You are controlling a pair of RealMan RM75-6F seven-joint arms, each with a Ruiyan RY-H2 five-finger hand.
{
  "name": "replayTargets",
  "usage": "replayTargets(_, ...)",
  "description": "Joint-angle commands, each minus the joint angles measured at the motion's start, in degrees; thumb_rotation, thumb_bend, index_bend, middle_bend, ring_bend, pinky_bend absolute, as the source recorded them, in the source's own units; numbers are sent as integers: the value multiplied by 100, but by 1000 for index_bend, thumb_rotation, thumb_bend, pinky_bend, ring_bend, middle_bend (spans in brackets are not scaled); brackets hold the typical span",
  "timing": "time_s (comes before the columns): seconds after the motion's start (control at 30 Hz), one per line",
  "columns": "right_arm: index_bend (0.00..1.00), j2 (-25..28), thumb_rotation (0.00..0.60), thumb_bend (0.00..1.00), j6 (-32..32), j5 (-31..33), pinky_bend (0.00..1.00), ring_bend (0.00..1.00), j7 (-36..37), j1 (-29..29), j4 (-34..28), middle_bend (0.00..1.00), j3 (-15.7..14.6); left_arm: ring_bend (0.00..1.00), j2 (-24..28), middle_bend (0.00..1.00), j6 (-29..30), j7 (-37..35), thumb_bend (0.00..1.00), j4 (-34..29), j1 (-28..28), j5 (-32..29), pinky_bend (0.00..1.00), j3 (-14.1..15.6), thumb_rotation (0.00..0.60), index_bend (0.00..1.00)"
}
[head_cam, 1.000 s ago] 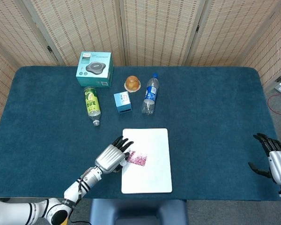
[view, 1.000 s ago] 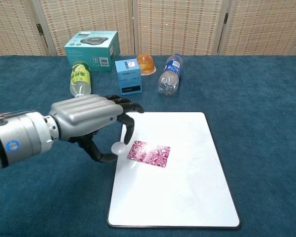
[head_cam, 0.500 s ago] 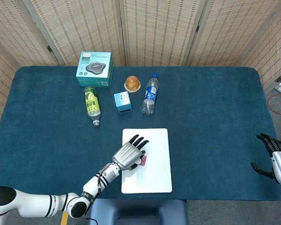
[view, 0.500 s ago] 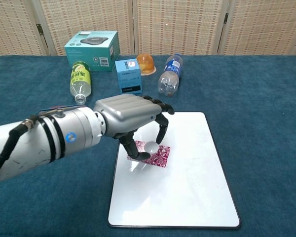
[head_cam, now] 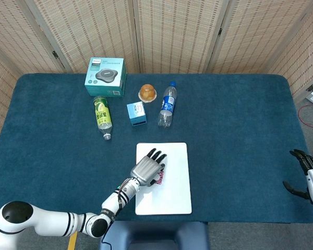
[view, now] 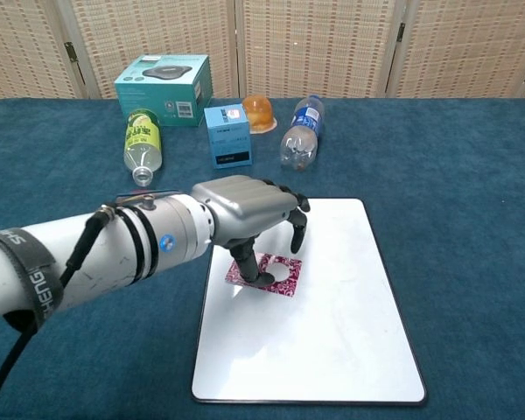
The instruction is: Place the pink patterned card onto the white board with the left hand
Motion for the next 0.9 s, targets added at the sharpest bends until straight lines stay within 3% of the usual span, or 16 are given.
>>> replayTargets(0.03,148,4,600,252,5,-10,149,162,10,-3,3,163,-1,33,140,114,121,-44,357,-140,8,-69,0,38,600,235)
replayTargets(0.17,148,2,600,252,18,-33,149,163,17,-4,4,163,0,30,430,111,350,-340,356,-428,175,64,0,55,600,189)
replayTargets(0.57,148,36,600,252,32,-76,149,161,-30,13,-22,163,15,51,1825,111,1687,-2086,357,-1149,1524,1434,0,425,600,232)
replayTargets(0.9,154,97,600,251,-64,-144,149,164,40,127,-53,166,46,62,2736,111,2823,-2919,357,-844,2663,2021,0,710,600,228)
